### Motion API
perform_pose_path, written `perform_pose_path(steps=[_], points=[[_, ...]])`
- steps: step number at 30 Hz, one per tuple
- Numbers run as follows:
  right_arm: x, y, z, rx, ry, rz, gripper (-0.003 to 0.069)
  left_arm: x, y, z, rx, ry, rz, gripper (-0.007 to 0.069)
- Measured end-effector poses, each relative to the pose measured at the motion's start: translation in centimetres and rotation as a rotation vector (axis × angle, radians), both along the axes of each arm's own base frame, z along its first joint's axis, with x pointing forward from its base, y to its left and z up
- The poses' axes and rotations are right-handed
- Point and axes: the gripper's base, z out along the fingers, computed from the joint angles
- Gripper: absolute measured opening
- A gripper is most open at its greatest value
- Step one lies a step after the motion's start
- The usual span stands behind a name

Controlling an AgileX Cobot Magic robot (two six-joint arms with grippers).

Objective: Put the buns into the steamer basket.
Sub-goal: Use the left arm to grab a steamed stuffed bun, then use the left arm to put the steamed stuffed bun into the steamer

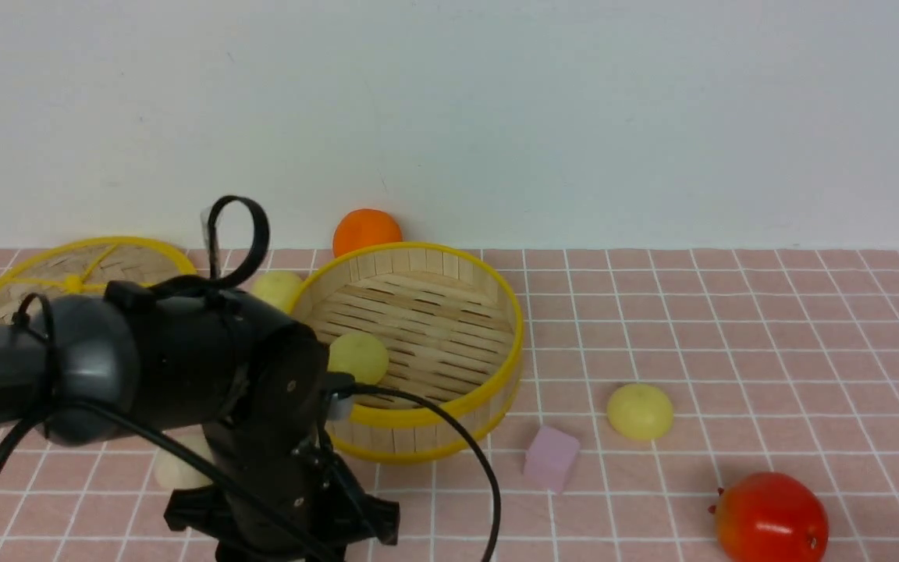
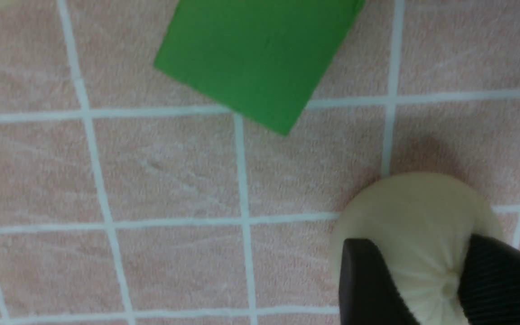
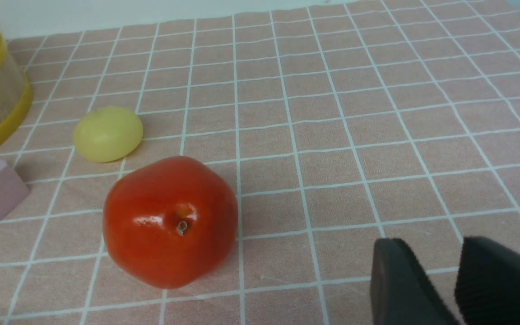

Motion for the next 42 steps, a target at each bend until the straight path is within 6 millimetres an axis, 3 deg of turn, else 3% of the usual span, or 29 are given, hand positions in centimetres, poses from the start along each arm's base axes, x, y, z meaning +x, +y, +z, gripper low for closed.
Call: perform_pose_path(steps=[4,6,8,12,14,17,19,20,22,25,29,34,37,39,41,42], points=[[0.0,0.0,0.0,0.000,0.000,0.000,0.0239,0.0,0.0,0.0,0.004,0.002,-0.017,0.0212],[0.0,0.0,0.0,0.000,0.000,0.000,0.0239,-0.1,0.1,0.0,0.013,0.014,-0.024,0.0083],[0.0,0.0,0.0,0.000,0.000,0.000,0.0239,-0.1,0.2,0.2,0.027,0.018,-0.031,0.0023],[0.0,0.0,0.0,0.000,0.000,0.000,0.0239,0.2,0.0,1.4,0.029,0.007,-0.045,0.0022],[0.0,0.0,0.0,0.000,0.000,0.000,0.0239,0.6,-0.2,3.1,0.019,-0.019,-0.057,0.0023],[0.0,0.0,0.0,0.000,0.000,0.000,0.0239,2.7,-1.6,8.3,-0.062,-0.161,-0.084,0.0023],[0.0,0.0,0.0,0.000,0.000,0.000,0.0239,3.3,-2.1,9.6,-0.084,-0.202,-0.093,0.0023],[0.0,0.0,0.0,0.000,0.000,0.000,0.0239,4.7,-3.0,11.6,-0.121,-0.267,-0.103,0.0023],[0.0,0.0,0.0,0.000,0.000,0.000,0.0239,6.4,-4.1,12.6,-0.143,-0.317,-0.113,0.0023],[0.0,0.0,0.0,0.000,0.000,0.000,0.0239,8.2,-5.2,12.5,-0.142,-0.340,-0.117,0.0023],[0.0,0.0,0.0,0.000,0.000,0.000,0.0239,11.4,-7.0,9.4,-0.089,-0.323,-0.126,0.0023],[0.0,0.0,0.0,0.000,0.000,0.000,0.0239,13.1,-7.9,5.4,-0.045,-0.283,-0.130,0.0077],[0.0,0.0,0.0,0.000,0.000,0.000,0.0239,13.2,-8.2,4.5,-0.045,-0.266,-0.128,0.0136],[0.0,0.0,0.0,0.000,0.000,0.000,0.0239,13.1,-8.2,4.4,-0.043,-0.254,-0.126,0.0255],[0.0,0.0,0.0,0.000,0.000,0.000,0.0239,13.1,-8.0,4.8,-0.036,-0.256,-0.127,0.0300],[0.0,0.0,0.0,0.000,0.000,0.000,0.0239,12.8,-7.5,6.1,-0.008,-0.266,-0.133,0.0367]])
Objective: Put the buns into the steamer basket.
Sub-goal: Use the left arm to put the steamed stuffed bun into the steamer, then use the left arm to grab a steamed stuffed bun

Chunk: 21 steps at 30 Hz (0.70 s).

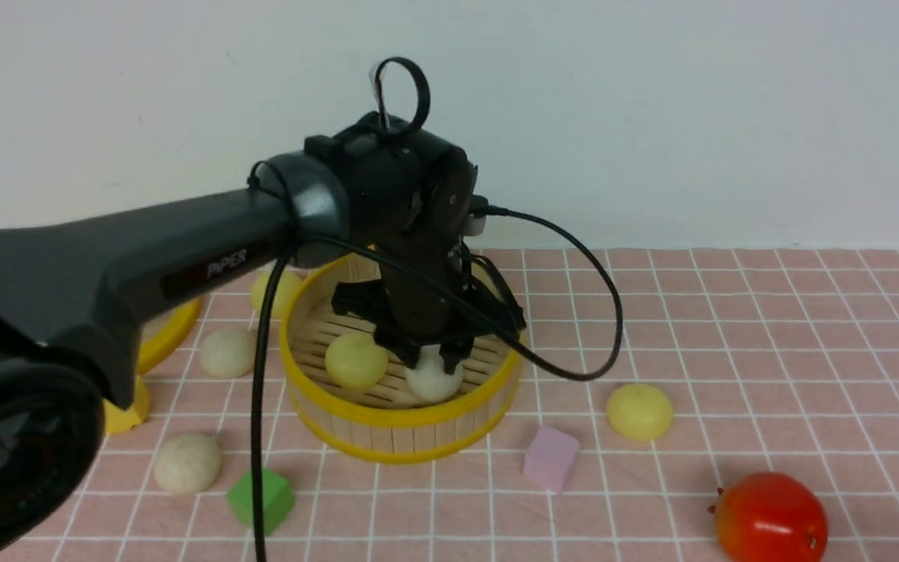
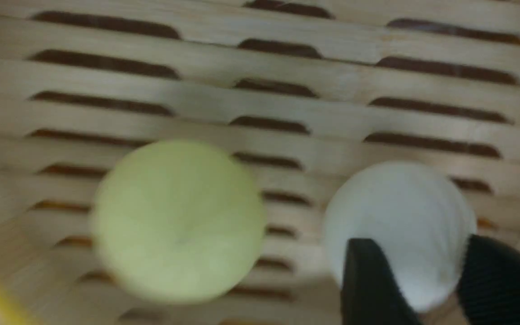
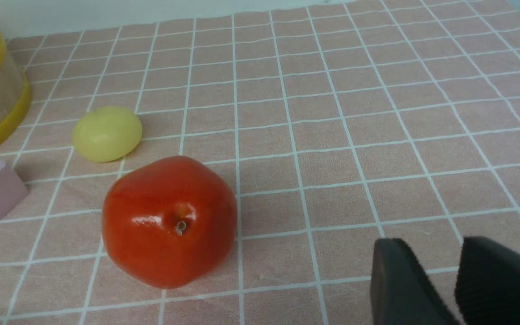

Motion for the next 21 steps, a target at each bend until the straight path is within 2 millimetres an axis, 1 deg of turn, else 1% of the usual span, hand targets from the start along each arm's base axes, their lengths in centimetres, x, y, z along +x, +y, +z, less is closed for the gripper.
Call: perform_pose_path(steps=[1,2,3,4,6,7,8,9,10,12,13,14,15,16,19,20,21], points=[[0.0,0.0,0.0,0.000,0.000,0.000,0.0239,-0.4,0.6,1.5,0.029,-0.009,0.002,0.0397],[0.0,0.0,0.0,0.000,0.000,0.000,0.0239,-0.5,0.7,1.7,0.030,-0.017,0.001,0.0400],[0.0,0.0,0.0,0.000,0.000,0.000,0.0239,-1.3,2.1,4.6,0.053,-0.046,0.025,0.0420],[0.0,0.0,0.0,0.000,0.000,0.000,0.0239,-1.8,3.6,6.8,0.055,-0.074,0.059,0.0421],[0.0,0.0,0.0,0.000,0.000,0.000,0.0239,-2.5,5.6,9.0,0.036,-0.111,0.107,0.0416],[0.0,0.0,0.0,0.000,0.000,0.000,0.0239,-2.9,7.0,9.6,0.031,-0.119,0.135,0.0405],[0.0,0.0,0.0,0.000,0.000,0.000,0.0239,-3.4,9.1,10.5,0.015,-0.136,0.180,0.0391],[0.0,0.0,0.0,0.000,0.000,0.000,0.0239,-3.8,10.3,10.4,0.002,-0.128,0.204,0.0373],[0.0,0.0,0.0,0.000,0.000,0.000,0.0239,-4.2,12.1,9.7,-0.017,-0.106,0.247,0.0355],[0.0,0.0,0.0,0.000,0.000,0.000,0.0239,-4.7,15.3,6.8,-0.059,-0.026,0.328,0.0320],[0.0,0.0,0.0,0.000,0.000,0.000,0.0239,-4.6,16.0,6.5,-0.054,-0.021,0.343,0.0320],[0.0,0.0,0.0,0.000,0.000,0.000,0.0239,-5.1,17.9,3.3,-0.108,0.067,0.394,0.0294],[0.0,0.0,0.0,0.000,0.000,0.000,0.0239,-5.1,18.1,3.0,-0.115,0.075,0.400,0.0291],[0.0,0.0,0.0,0.000,0.000,0.000,0.0239,-5.2,19.5,0.8,-0.173,0.126,0.437,0.0274],[0.0,0.0,0.0,0.000,0.000,0.000,0.0239,-5.1,20.4,-0.9,-0.212,0.155,0.450,0.0263],[0.0,0.0,0.0,0.000,0.000,0.000,0.0239,-5.1,20.5,-1.0,-0.213,0.159,0.452,0.0263],[0.0,0.0,0.0,0.000,0.000,0.000,0.0239,-4.8,20.6,-1.7,-0.209,0.166,0.447,0.0262]])
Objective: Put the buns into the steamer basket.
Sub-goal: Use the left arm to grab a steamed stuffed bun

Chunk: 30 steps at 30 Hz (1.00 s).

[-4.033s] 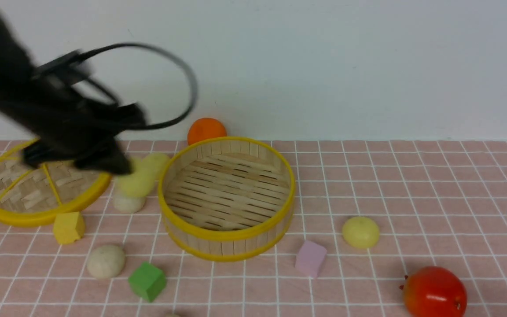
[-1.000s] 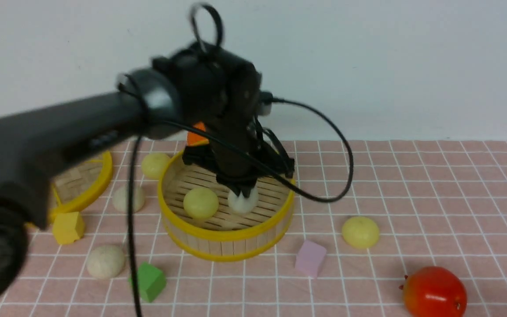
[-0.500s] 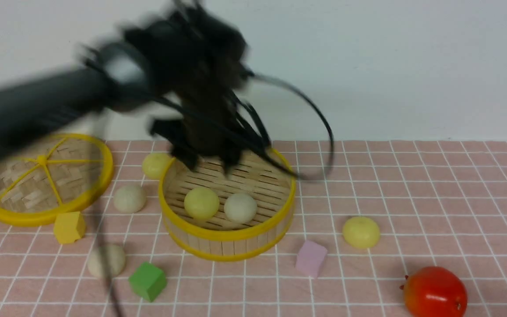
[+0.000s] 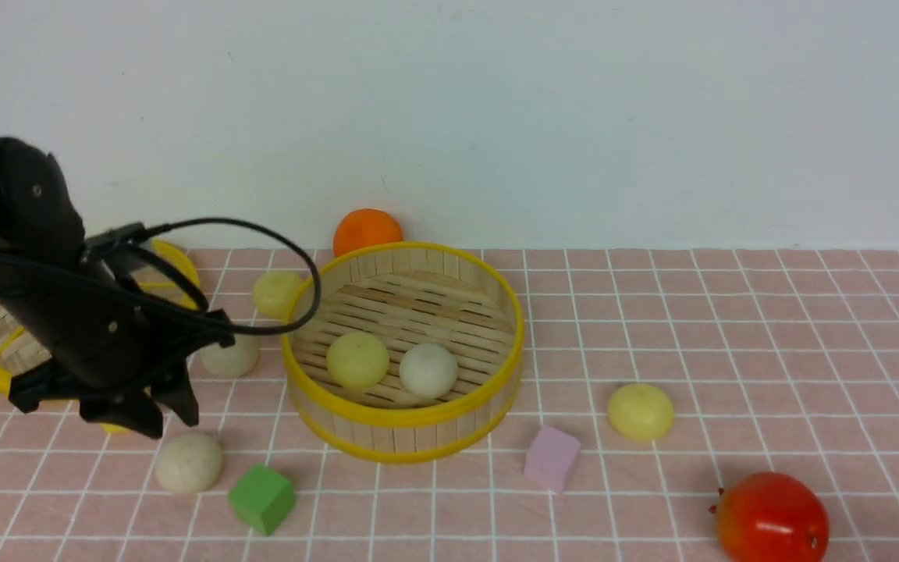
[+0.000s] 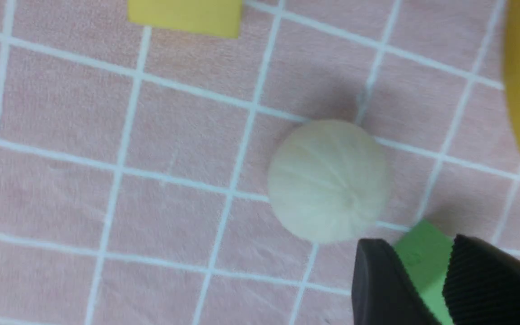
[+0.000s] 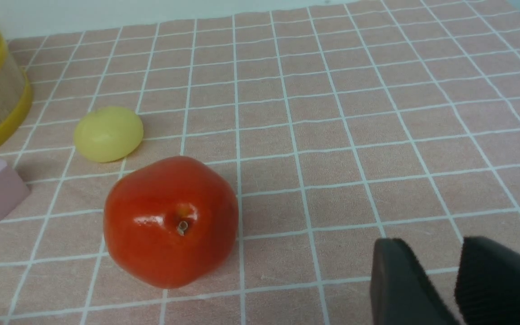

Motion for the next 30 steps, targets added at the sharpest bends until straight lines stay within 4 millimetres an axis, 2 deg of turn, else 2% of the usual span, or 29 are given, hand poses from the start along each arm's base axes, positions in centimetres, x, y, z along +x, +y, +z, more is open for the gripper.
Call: perform_pose_path(steps=[7,19,23,28,30], points=[[0.0,0.0,0.0,0.000,0.000,0.000,0.0239,1.0,0.3,-2.0,0.043,0.003,-0.011,0.0261],[0.0,0.0,0.0,0.000,0.000,0.000,0.0239,1.5,0.3,-4.3,0.049,0.061,0.019,0.0260],[0.0,0.0,0.0,0.000,0.000,0.000,0.0239,1.6,0.3,-4.6,0.047,0.064,0.008,0.0258],[0.0,0.0,0.0,0.000,0.000,0.000,0.0239,1.7,0.3,-4.5,0.050,0.059,-0.006,0.0195],[0.0,0.0,0.0,0.000,0.000,0.000,0.0239,1.8,0.2,-4.3,0.049,0.060,-0.009,0.0106]])
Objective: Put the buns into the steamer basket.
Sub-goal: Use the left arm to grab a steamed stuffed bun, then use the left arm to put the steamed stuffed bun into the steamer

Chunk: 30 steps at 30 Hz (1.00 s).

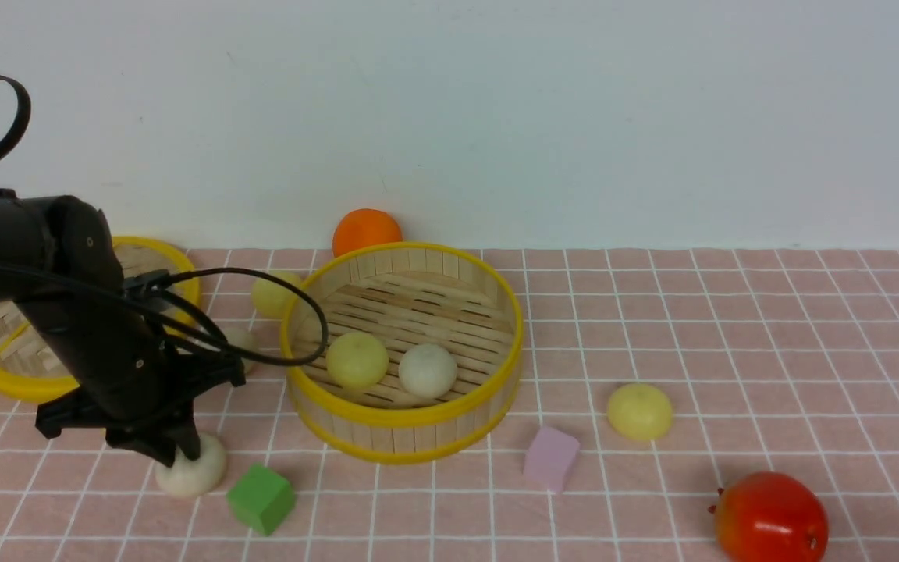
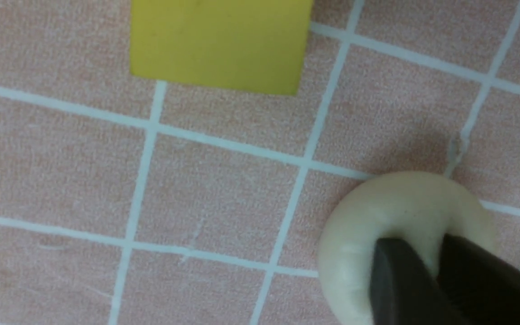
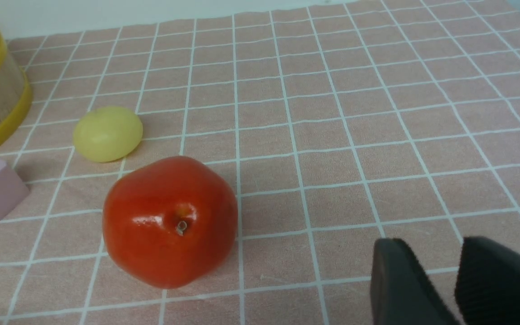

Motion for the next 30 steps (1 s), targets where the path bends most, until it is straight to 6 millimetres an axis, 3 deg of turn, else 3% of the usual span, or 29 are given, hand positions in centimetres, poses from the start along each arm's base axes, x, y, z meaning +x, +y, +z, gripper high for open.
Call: perform_pose_path(steps=[3,9,13,17,20,24,25,30], points=[[0.0,0.0,0.0,0.000,0.000,0.000,0.0239,0.3,-0.1,0.7,0.000,0.008,-0.019,0.0013],[0.0,0.0,0.0,0.000,0.000,0.000,0.0239,1.8,-0.3,4.0,-0.010,-0.007,-0.045,0.0013],[0.0,0.0,0.0,0.000,0.000,0.000,0.0239,4.5,-1.4,10.8,-0.124,-0.189,-0.052,0.0013],[0.0,0.0,0.0,0.000,0.000,0.000,0.0239,5.8,-2.5,13.8,-0.236,-0.286,-0.072,0.0013],[0.0,0.0,0.0,0.000,0.000,0.000,0.0239,7.1,-3.9,14.1,-0.300,-0.304,-0.107,0.0013],[0.0,0.0,0.0,0.000,0.000,0.000,0.0239,8.4,-7.0,12.4,-0.315,-0.264,-0.181,0.0013],[0.0,0.0,0.0,0.000,0.000,0.000,0.0239,8.6,-9.5,11.5,-0.320,-0.240,-0.237,0.0013],[0.0,0.0,0.0,0.000,0.000,0.000,0.0239,8.5,-15.2,9.6,-0.311,-0.197,-0.347,0.0013]])
